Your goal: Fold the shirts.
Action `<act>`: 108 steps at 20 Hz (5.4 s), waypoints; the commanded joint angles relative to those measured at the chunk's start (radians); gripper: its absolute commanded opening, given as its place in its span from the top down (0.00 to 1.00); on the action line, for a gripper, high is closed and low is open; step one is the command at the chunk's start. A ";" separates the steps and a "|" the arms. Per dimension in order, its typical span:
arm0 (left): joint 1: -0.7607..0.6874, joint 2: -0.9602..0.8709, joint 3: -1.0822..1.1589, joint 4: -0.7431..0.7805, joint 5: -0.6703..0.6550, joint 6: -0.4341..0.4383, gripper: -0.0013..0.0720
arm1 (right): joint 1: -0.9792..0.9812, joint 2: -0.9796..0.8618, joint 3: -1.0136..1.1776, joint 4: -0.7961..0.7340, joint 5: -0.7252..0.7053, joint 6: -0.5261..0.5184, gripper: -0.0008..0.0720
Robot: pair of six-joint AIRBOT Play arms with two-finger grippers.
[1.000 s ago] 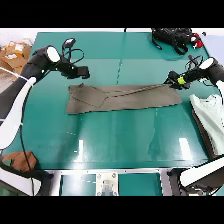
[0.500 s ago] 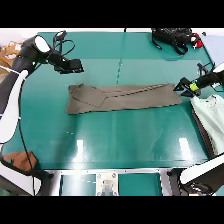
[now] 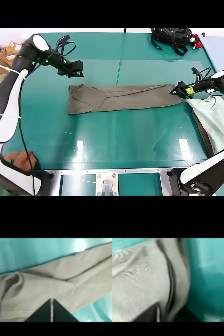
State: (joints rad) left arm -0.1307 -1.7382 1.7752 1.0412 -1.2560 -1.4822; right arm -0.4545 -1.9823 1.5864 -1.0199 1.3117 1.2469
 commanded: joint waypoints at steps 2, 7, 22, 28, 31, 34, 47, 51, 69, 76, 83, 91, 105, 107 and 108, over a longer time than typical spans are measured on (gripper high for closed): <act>-0.003 -0.002 0.001 -0.138 0.013 0.021 0.94 | -0.002 -0.024 0.013 0.085 0.074 -0.104 0.97; -0.162 -0.035 -0.046 -0.133 0.156 0.021 0.94 | -0.008 0.065 0.104 0.083 0.209 -0.077 0.97; -0.578 -0.330 -0.037 -0.398 0.565 0.017 0.94 | 0.146 0.582 0.135 0.190 0.345 -0.070 0.97; -0.426 -0.329 0.200 -0.336 0.099 0.015 0.94 | 0.155 0.570 0.099 0.203 0.319 -0.069 0.97; -0.291 -0.271 0.319 -0.196 -0.114 -0.054 0.94 | 0.196 0.570 0.098 0.249 0.286 -0.016 0.97; -0.137 -0.136 0.316 -0.023 -0.191 -0.088 0.94 | 0.307 0.569 0.098 0.250 0.212 0.047 0.97; 0.228 0.018 0.316 0.026 -0.343 0.039 0.94 | 1.147 0.101 0.099 0.282 -0.706 0.164 0.26; 0.228 0.018 0.311 0.025 -0.340 0.071 0.94 | 1.043 0.108 0.099 0.200 -0.539 0.247 0.24; 0.228 0.018 0.235 0.025 -0.333 0.069 0.94 | 0.539 0.230 -0.451 0.504 -0.338 0.039 0.24; 0.228 0.018 0.235 0.025 -0.346 0.070 0.94 | 0.487 0.291 -0.220 0.597 -0.266 0.032 0.97; 0.228 0.018 0.235 0.024 -0.359 0.069 0.94 | 0.009 0.520 0.024 0.300 -0.064 0.239 0.97; 0.228 0.018 0.235 0.021 -0.357 0.068 0.94 | -0.556 0.552 0.116 0.278 0.109 0.262 0.97; 0.226 0.018 0.235 -0.032 -0.386 0.066 0.94 | -0.649 0.608 0.013 -0.491 0.530 0.531 0.97; 0.226 0.018 0.235 -0.033 -0.392 0.066 0.94 | -0.649 0.608 -0.082 -0.608 0.517 0.530 0.97; 0.226 0.018 0.235 -0.033 -0.396 0.066 0.94 | -0.649 0.608 -0.135 -0.640 0.481 0.530 0.96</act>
State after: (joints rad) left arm 0.0948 -1.7214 2.0106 1.0191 -1.6447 -1.4162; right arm -1.1023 -1.3781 1.5604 -1.4670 1.7947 1.7561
